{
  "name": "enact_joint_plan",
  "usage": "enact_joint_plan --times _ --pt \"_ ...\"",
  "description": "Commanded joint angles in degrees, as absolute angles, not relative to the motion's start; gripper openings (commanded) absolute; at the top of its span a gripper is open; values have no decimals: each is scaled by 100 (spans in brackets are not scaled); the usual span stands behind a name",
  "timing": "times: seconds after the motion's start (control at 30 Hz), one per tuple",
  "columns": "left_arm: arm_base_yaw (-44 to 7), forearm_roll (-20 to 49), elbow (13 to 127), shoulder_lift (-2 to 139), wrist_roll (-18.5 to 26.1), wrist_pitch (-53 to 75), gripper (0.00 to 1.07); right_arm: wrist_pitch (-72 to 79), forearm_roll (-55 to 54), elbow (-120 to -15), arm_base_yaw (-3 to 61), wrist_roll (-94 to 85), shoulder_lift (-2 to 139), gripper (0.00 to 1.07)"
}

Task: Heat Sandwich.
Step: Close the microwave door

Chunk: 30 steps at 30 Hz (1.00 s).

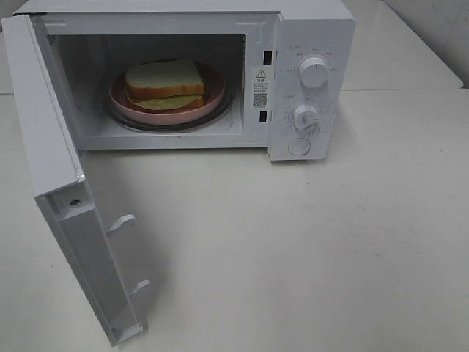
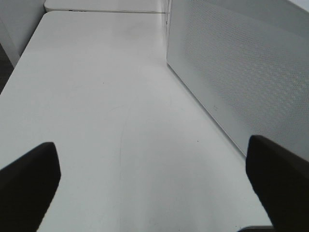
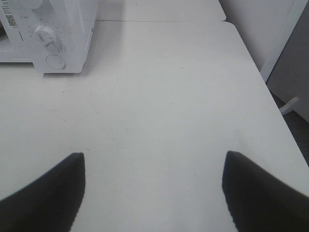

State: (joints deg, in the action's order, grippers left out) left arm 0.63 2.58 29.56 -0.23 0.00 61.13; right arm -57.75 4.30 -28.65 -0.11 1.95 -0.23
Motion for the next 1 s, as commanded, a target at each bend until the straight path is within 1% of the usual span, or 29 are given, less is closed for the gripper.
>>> enact_joint_plan --times 0.03,1.0 --pt "34 264 2956 -74 0 6108 100 -5724 407 -2859 -57 241 -166 76" --pt "34 264 2956 -74 0 6108 100 -5724 407 -2859 -57 241 -166 76"
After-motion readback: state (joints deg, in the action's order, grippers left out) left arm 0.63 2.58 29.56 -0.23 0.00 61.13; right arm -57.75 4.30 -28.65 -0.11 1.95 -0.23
